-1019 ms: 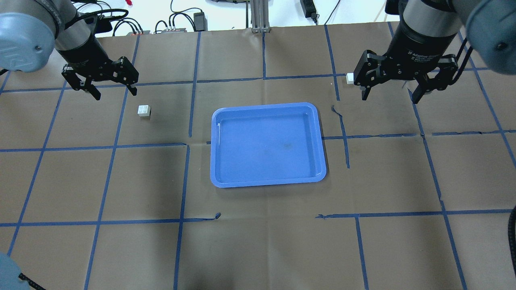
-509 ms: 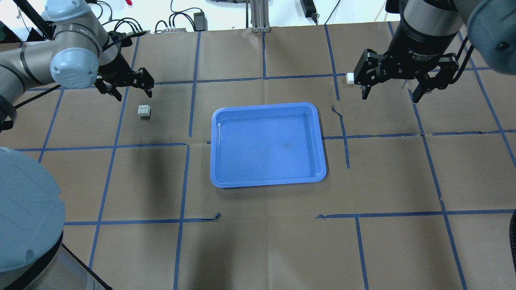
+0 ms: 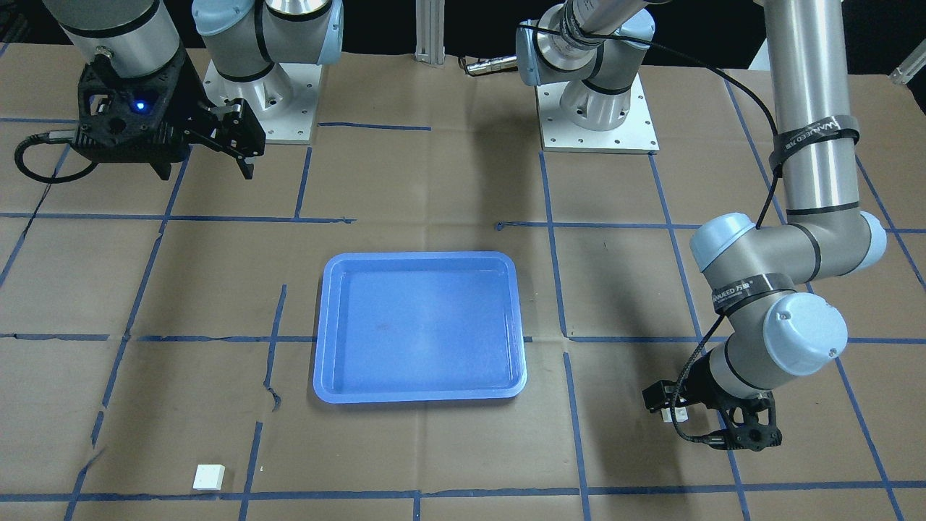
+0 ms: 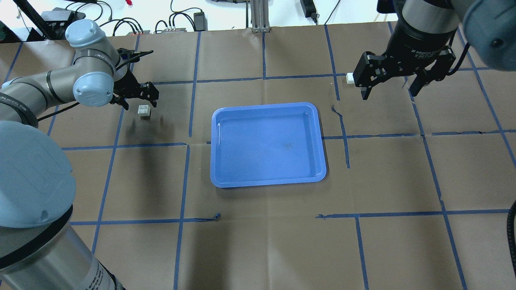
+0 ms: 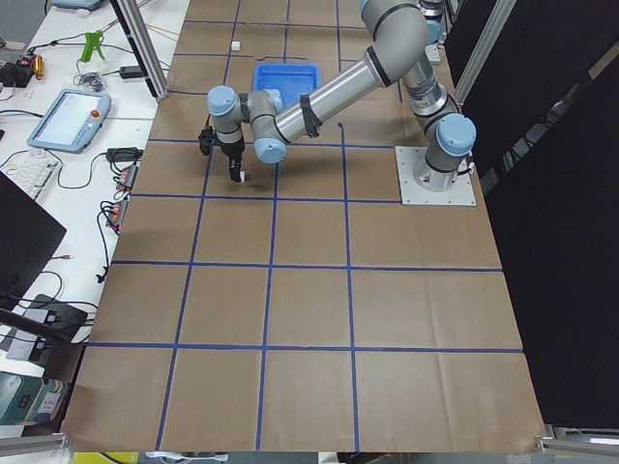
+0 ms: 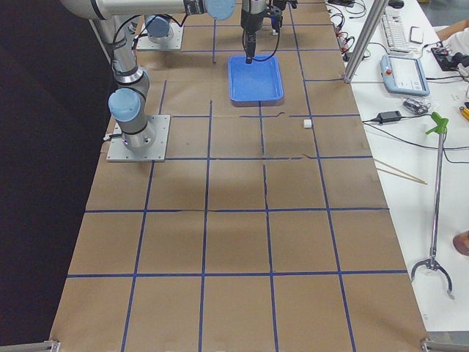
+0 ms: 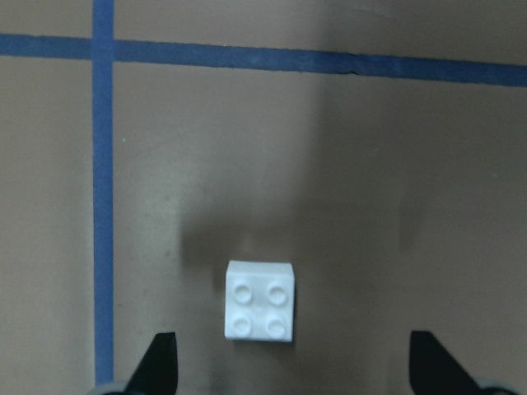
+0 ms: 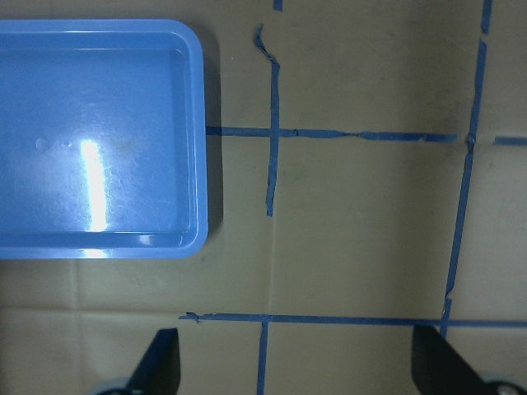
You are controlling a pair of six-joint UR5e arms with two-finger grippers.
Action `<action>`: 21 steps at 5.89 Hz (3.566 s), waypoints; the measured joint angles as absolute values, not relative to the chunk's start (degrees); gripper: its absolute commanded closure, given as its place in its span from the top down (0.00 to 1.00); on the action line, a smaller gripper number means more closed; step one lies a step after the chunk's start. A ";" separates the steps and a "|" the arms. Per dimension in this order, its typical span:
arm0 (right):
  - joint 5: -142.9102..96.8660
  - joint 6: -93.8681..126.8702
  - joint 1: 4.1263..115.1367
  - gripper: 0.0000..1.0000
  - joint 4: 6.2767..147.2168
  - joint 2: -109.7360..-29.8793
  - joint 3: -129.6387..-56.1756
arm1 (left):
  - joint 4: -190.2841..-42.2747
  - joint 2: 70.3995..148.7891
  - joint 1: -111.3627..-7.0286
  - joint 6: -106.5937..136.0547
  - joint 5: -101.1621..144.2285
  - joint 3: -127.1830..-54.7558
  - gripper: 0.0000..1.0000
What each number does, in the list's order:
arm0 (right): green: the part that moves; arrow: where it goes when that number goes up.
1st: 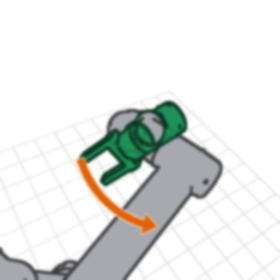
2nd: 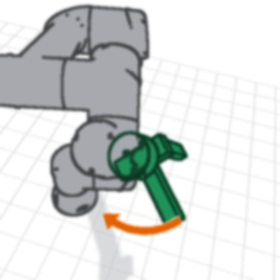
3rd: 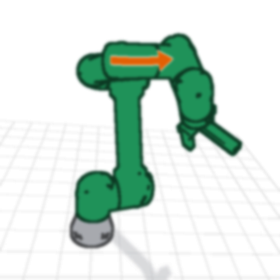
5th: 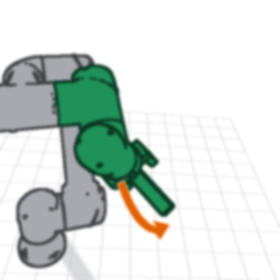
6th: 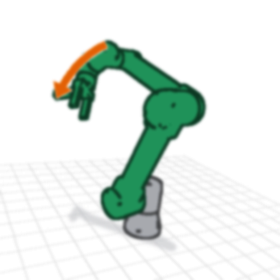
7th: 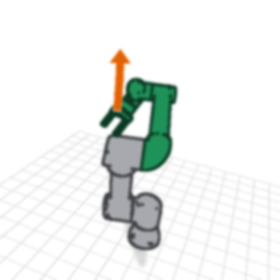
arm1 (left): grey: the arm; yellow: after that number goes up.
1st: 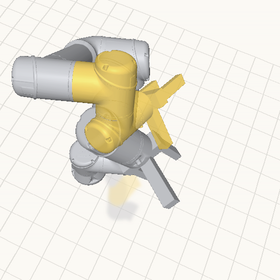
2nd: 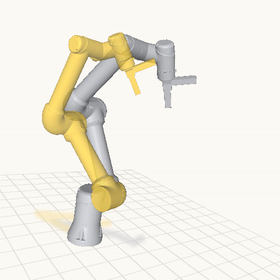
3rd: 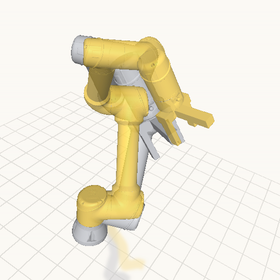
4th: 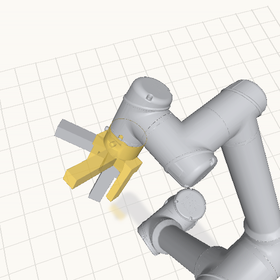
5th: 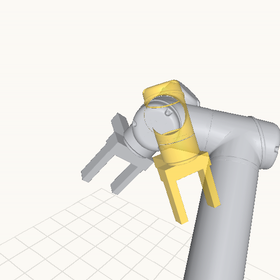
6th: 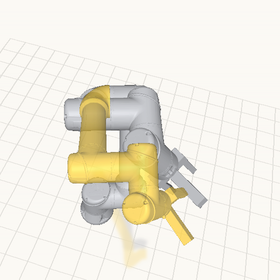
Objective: Assemble white blocks and place on blue tray
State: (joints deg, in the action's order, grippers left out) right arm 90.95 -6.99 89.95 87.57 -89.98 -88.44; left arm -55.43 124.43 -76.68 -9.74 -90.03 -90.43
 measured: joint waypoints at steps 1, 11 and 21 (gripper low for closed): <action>90.99 -16.13 89.92 1.00 89.77 -89.24 -88.38 | -55.28 124.84 -76.60 -9.93 -89.96 -90.75 0.11; 75.22 -103.88 80.11 0.98 96.58 -58.81 -66.90 | -55.81 114.14 -101.62 -49.58 -89.75 -97.84 0.02; 57.37 -109.23 74.18 0.85 107.23 -41.26 -68.45 | -53.32 118.36 -114.70 -61.37 -90.35 -100.33 0.98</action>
State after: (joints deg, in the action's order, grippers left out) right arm 57.37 -109.23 74.18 107.23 -41.26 -68.45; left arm -53.32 118.36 -114.70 -61.37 -90.35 -100.33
